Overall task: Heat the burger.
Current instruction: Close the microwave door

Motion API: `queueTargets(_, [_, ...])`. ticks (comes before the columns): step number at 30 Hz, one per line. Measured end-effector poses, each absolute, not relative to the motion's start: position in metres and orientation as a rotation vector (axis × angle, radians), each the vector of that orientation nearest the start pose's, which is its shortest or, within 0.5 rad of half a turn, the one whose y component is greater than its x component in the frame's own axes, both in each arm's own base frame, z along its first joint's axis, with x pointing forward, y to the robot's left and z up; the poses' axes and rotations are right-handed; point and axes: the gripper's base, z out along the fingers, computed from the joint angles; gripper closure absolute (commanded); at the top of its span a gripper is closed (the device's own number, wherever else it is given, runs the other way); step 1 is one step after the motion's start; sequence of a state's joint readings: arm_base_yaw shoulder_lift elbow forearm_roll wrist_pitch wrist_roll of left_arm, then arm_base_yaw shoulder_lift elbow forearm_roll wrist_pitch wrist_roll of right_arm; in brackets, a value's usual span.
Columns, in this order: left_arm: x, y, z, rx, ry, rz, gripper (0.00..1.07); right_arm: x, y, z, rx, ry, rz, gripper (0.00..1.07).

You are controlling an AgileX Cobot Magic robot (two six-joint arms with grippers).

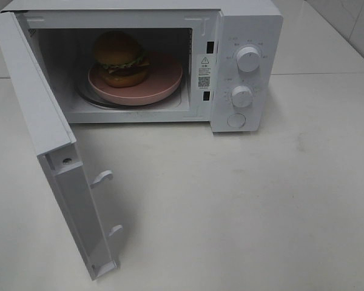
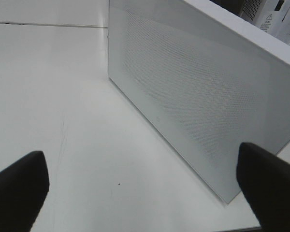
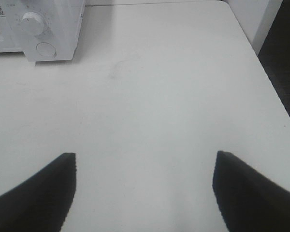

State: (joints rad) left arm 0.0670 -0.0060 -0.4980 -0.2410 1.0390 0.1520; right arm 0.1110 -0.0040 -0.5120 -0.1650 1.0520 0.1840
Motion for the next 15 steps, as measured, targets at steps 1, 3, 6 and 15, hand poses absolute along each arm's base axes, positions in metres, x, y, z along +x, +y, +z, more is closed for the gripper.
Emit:
queueTargets(1, [-0.0047,-0.0191,0.2803,0.093,1.997,-0.147,0.09,-0.0057,-0.0136,0.2821,0.083,2.007,-0.008,0.31])
queueTargets(3, [-0.0047,-0.019,0.2803,0.093,1.997,-0.146,0.09,-0.0057,-0.0136,0.2821,0.083,2.007,-0.008,0.31])
queueTargets(6, [-0.0047,-0.019,0.2803,0.093,1.997,-0.146,0.09,-0.0057,-0.0136,0.2821,0.083,2.007,-0.008,0.31])
queueTargets(15, [-0.0047,-0.019,0.2803,0.093,1.997,-0.146,0.09,-0.0057,-0.0136,0.2821,0.083,2.007,-0.008,0.31])
